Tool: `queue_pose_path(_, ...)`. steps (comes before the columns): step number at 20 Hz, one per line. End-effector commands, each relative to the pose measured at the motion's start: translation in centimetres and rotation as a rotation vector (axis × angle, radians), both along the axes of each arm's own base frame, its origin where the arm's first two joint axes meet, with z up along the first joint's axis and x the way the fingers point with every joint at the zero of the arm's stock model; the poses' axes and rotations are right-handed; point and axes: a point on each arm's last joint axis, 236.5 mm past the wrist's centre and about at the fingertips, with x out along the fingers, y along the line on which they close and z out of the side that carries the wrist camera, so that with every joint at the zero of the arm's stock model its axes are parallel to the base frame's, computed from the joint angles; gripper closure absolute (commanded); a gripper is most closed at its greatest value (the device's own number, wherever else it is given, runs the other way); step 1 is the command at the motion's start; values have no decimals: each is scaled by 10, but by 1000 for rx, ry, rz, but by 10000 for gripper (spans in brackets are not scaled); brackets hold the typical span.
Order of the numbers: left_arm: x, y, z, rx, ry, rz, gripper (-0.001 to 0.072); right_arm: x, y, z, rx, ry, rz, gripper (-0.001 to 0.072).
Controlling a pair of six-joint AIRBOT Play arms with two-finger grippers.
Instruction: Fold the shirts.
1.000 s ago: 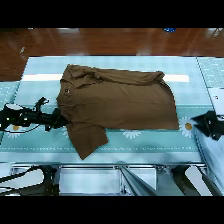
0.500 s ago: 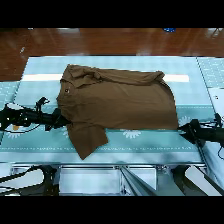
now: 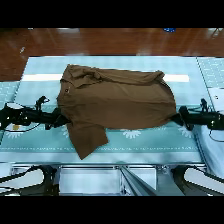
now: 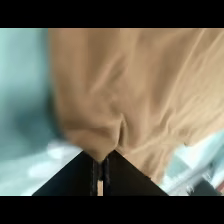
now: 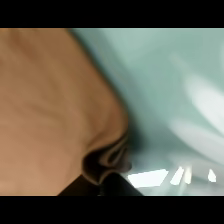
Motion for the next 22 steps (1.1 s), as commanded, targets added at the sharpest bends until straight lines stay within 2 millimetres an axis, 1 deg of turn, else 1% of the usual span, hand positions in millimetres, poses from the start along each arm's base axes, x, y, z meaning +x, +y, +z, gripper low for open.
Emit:
queue_pose_path(1, 37, -5, 46, -58, -131, 13, 687, 37, 21, 62, 27, -155, 164, 689)
queue_pose_path(2, 56, -3, 75, -61, -215, 10, 687, 54, 16, 96, -14, -242, 182, 689)
queue_pose_path(3, 78, -1, 116, -58, -332, 9, 687, 71, 10, 137, -59, -341, 179, 689)
queue_pose_path(4, 97, 2, 160, -43, -458, 9, 687, 86, 3, 187, -124, -460, 176, 689)
queue_pose_path(5, 113, 5, 213, -13, -601, 3, 688, 95, -2, 237, -191, -571, 168, 689)
queue_pose_path(6, 121, 7, 263, 21, -731, -3, 687, 100, -6, 290, -264, -681, 152, 689)
queue_pose_path(7, 123, 8, 312, 58, -849, -3, 687, 99, -9, 337, -326, -775, 129, 689)
queue_pose_path(8, 120, 8, 364, 95, -972, -4, 688, 92, -5, 384, -375, -872, 122, 689)
queue_pose_path(9, 112, 5, 411, 132, -1088, -17, 687, 80, 1, 425, -424, -962, 123, 689)
queue_pose_path(10, 100, 1, 451, 165, -1189, -29, 688, 65, 8, 459, -466, -1040, 124, 689)
queue_pose_path(11, 84, -4, 489, 202, -1288, -39, 688, 48, 16, 489, -507, -1113, 124, 689)
queue_pose_path(12, 69, -6, 518, 254, -1366, -48, 687, 29, 23, 514, -561, -1179, 122, 689)
queue_pose_path(13, 52, -5, 544, 330, -1437, -53, 688, 11, 25, 532, -630, -1220, 114, 690)
queue_pose_path(14, 35, -1, 564, 414, -1482, -36, 688, -5, 24, 543, -696, -1235, 101, 690)
queue_pose_path(15, 19, 4, 579, 488, -1510, -10, 688, -22, 24, 550, -758, -1244, 92, 690)
queue_pose_path(16, 1, 7, 591, 561, -1545, 4, 688, -38, 27, 553, -804, -1246, 92, 690)
queue_pose_path(17, -19, 11, 600, 634, -1573, 24, 687, -55, 30, 551, -840, -1236, 99, 690)
queue_pose_path(20, -71, 29, 608, 824, -1572, 107, 688, -99, 43, 545, -913, -1215, 121, 690)
queue_pose_path(22, -104, 36, 615, 897, -1585, 165, 687, -123, 41, 543, -966, -1193, 84, 690)
